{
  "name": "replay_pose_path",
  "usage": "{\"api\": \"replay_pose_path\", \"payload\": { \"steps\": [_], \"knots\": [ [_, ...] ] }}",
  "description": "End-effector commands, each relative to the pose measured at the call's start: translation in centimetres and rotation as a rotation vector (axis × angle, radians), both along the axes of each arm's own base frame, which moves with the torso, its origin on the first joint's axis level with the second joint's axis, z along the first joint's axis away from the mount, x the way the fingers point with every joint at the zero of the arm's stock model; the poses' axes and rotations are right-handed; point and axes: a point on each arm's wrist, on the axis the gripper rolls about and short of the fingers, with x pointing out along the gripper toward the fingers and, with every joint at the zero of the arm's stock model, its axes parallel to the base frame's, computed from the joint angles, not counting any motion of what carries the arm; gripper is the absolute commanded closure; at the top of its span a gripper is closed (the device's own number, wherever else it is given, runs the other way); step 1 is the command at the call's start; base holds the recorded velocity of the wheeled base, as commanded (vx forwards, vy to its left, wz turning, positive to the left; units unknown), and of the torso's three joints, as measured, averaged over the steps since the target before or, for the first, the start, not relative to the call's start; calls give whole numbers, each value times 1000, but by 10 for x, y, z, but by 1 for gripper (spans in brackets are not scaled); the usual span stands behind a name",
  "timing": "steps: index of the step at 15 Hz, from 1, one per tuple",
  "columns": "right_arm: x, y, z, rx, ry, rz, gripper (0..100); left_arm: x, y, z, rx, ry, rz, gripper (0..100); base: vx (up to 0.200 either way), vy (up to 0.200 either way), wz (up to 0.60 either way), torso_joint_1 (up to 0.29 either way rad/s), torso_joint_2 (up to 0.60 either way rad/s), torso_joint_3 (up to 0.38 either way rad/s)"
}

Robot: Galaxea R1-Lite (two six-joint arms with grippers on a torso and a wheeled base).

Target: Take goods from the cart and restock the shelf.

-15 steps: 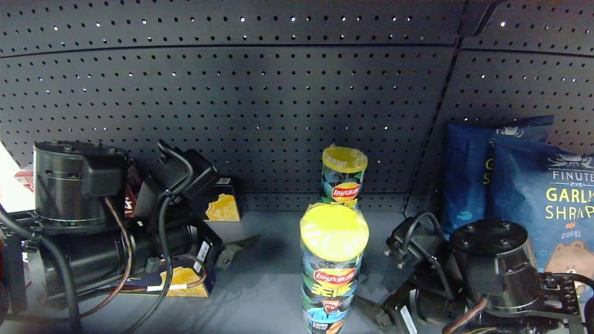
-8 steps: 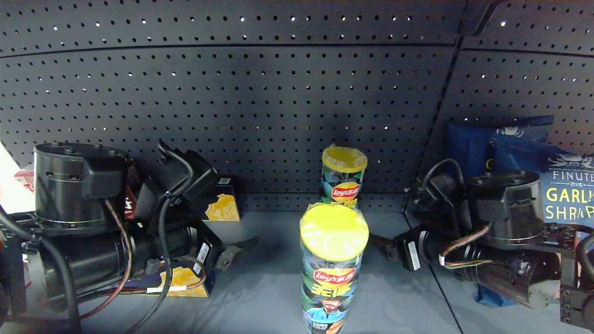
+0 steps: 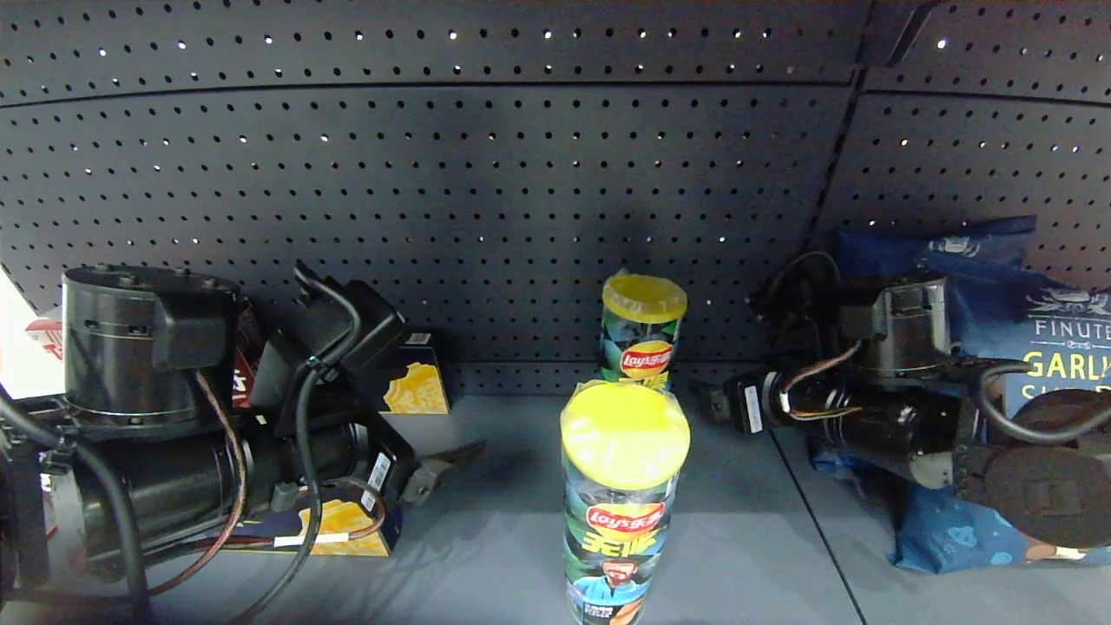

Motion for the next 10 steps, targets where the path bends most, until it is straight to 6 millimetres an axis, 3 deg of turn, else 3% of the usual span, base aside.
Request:
{"api": "replay_pose_path", "payload": {
  "steps": [1, 6, 10],
  "knots": [
    [11, 8, -9, -12, 17, 4, 0, 1, 2, 0, 1, -1, 10, 0, 0, 0, 0, 0, 0, 0],
    [13, 28, -12, -8, 12, 47, 0, 2, 2, 1, -1, -4, 10, 0, 0, 0, 0, 0, 0, 0],
    [13, 31, -15, -13, 18, 55, 0, 2, 3, 0, 1, -1, 10, 0, 0, 0, 0, 0, 0, 0]
  ]
}}
